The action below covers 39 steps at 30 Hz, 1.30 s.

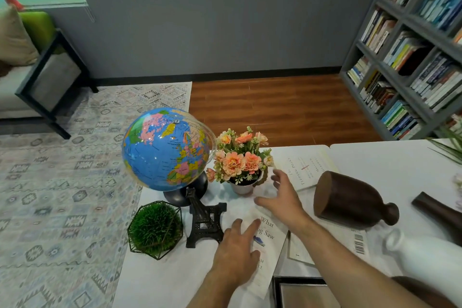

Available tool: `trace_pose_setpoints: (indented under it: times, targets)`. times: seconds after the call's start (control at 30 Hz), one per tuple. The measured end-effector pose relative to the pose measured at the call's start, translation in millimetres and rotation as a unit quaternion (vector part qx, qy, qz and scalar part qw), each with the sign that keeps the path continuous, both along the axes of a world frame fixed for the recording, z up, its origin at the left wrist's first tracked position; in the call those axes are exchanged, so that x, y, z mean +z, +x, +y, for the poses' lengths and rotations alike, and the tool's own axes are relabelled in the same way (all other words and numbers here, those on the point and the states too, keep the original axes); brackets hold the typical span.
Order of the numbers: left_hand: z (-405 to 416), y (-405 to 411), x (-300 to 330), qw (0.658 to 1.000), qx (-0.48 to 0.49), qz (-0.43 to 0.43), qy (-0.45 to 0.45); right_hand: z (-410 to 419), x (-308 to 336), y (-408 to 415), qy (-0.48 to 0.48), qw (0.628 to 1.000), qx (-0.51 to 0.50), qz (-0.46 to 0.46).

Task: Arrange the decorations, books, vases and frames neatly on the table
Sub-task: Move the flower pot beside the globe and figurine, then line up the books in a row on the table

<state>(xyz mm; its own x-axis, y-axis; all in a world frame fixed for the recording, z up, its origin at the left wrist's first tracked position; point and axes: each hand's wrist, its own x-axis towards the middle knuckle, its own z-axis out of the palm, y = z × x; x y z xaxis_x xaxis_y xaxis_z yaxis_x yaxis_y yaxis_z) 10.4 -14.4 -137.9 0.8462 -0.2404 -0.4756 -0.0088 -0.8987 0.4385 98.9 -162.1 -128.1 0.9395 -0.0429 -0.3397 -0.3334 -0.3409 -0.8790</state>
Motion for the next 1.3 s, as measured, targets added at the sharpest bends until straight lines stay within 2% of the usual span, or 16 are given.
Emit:
trace_pose_setpoints:
  times: [0.1, 0.2, 0.3, 0.43, 0.87, 1.0, 1.1, 1.2, 1.3]
  targets:
    - [-8, -8, 3, 1.000, 0.002, 0.013, 0.021, -16, 2, -36, -0.087, 0.996, -0.008, -0.008]
    - [-13, -17, 2, 0.998, -0.004, 0.017, 0.055, -36, 5, -76, -0.185, 0.978, 0.098, -0.020]
    - [-18, -25, 2, 0.995, -0.009, 0.019, 0.095, -54, 8, -111, -0.271, 0.932, 0.240, 0.008]
    - [-25, -30, 3, 0.992, 0.012, 0.009, 0.124, -68, 7, -137, -0.317, 0.894, 0.317, 0.018]
    - [-51, -50, 4, 0.987, 0.102, 0.008, 0.127, -89, 3, -176, -0.284, 0.898, 0.337, 0.005]
    - [-57, -53, 2, 0.986, 0.115, 0.011, 0.123, -88, 8, -177, -0.262, 0.926, 0.273, -0.015]
    - [-50, -54, 4, 0.988, 0.128, 0.030, 0.087, -70, 15, -171, -0.225, 0.943, 0.241, -0.041]
    - [-33, -55, 7, 0.992, 0.097, 0.053, 0.055, -43, 16, -163, -0.209, 0.938, 0.274, -0.022]
    - [-21, -59, 5, 0.996, 0.031, 0.058, 0.064, -28, 14, -157, -0.205, 0.942, 0.266, -0.004]
